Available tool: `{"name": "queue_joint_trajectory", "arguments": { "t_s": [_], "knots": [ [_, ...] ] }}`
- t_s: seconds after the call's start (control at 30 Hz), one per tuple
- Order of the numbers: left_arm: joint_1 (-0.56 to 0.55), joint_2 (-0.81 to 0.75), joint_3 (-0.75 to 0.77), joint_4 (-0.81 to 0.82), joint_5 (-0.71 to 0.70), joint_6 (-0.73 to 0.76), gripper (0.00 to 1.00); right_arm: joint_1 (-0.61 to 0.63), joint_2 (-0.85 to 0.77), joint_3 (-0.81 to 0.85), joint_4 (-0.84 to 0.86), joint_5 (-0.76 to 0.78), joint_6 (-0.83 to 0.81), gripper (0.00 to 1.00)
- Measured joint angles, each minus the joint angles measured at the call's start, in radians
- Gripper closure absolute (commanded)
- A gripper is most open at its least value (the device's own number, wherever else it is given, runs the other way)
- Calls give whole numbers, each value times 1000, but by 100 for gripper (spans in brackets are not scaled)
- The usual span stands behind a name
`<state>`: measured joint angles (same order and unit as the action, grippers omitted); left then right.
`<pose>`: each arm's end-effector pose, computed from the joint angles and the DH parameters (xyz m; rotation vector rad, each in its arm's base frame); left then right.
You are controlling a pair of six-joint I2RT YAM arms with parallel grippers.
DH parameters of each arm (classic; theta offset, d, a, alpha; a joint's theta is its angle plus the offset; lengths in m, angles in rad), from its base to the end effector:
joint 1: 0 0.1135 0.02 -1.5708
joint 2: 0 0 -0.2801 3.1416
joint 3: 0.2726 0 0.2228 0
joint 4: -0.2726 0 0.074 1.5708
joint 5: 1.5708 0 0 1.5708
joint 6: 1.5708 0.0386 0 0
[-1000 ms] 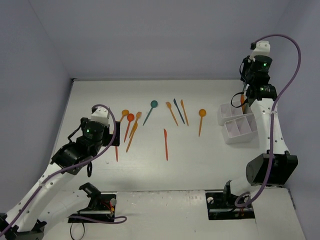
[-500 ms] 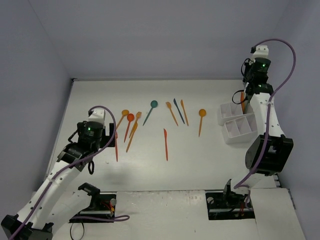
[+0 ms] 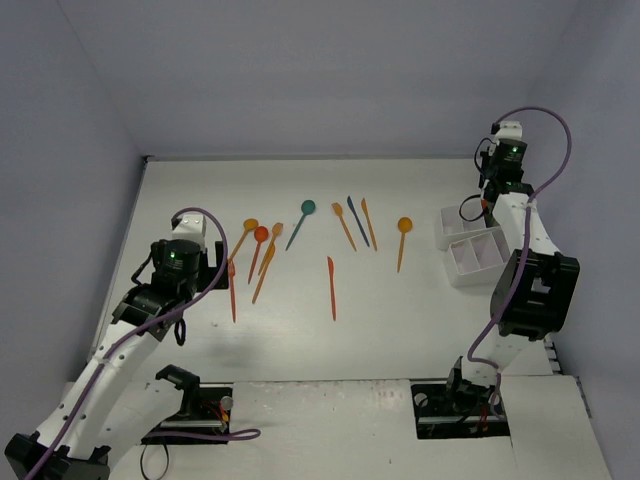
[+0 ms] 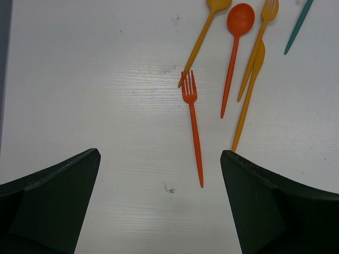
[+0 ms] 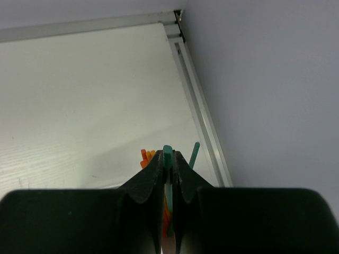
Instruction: Sort the eating utensils into containers
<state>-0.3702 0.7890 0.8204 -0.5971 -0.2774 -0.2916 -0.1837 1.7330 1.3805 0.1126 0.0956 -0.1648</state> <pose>0.1241 -0.0368 0.3194 -0.0788 2.1125 -0.0981 0.3892 -0.0761 0.3454 0.0856 1.8202 -0.3336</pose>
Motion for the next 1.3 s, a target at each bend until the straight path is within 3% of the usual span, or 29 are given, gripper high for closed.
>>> {"name": "queue_joint_trajectory", "arguments": {
  "t_s": [0.2,0.37,0.53,0.73,1.0,1.3],
  "knots": [
    [3,3,0,4,12,0,3,0,-5,-56,4,1,19,56],
    [4,3,0,4,16,0,3,2,-53,-82,-2,1,35,45],
    [4,2,0,5,22,0,3,50,-158,-80,-35,15,62,41],
    [5,2,0,11,39,0,3,296,-229,-47,-157,31,152,41],
    [5,5,0,12,45,0,3,576,-208,-62,-403,-15,326,44],
    [5,15,0,12,50,0,3,799,-70,-106,-531,-92,488,43]
  ]
}}
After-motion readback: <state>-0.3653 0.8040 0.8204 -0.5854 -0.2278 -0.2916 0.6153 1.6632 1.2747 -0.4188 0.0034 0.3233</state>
